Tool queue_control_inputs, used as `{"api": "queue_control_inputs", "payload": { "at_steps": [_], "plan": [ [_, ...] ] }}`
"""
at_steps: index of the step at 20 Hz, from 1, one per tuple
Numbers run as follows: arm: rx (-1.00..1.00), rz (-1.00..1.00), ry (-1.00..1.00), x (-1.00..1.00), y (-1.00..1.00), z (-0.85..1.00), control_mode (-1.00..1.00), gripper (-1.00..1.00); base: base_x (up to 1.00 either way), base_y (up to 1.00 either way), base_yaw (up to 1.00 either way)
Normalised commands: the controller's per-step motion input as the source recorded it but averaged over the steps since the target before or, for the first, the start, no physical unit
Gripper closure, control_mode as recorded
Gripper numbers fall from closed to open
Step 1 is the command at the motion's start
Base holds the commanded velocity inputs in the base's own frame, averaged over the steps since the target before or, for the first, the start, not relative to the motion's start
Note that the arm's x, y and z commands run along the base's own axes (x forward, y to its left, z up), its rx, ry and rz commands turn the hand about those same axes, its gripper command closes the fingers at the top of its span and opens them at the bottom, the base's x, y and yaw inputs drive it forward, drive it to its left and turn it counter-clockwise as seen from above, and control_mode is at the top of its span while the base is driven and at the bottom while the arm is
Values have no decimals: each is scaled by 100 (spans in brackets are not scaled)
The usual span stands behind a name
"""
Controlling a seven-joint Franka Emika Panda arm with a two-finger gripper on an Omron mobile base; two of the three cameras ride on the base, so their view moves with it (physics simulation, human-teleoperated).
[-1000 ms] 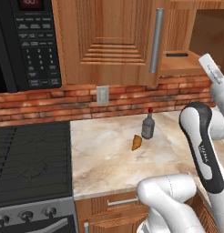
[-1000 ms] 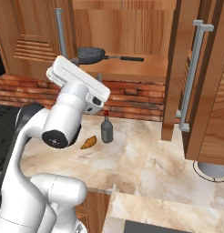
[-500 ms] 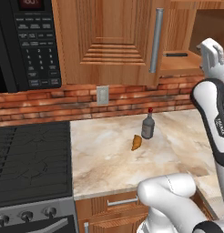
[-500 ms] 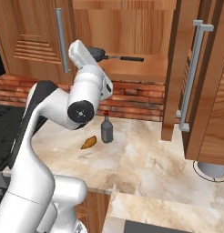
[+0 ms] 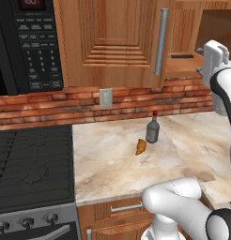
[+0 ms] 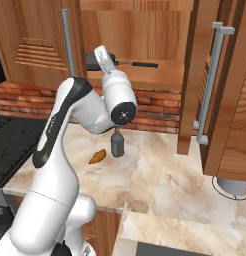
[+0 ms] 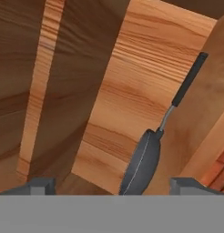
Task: Pick the pan from the cabinet and place it on the stove. Then turn on the stove burner for the pan.
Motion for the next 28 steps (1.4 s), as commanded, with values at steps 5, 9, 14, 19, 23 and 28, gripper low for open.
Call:
{"api": "queue_control_inputs", "payload": {
  "at_steps": [5,9,14,19,23,28],
  "plan": [
    [3,13,11,41,0,-7,-100,-100,0,0,0],
    [3,13,11,39,0,0,-100,-100,0,0,0],
    [4,14,7,27,0,0,-100,-100,0,0,0],
    [4,13,2,12,5,-3,-100,-100,0,0,0],
    [4,11,0,1,18,-7,-100,-100,0,0,0],
    [2,10,0,0,32,-6,-100,-100,0,0,0]
  ]
}}
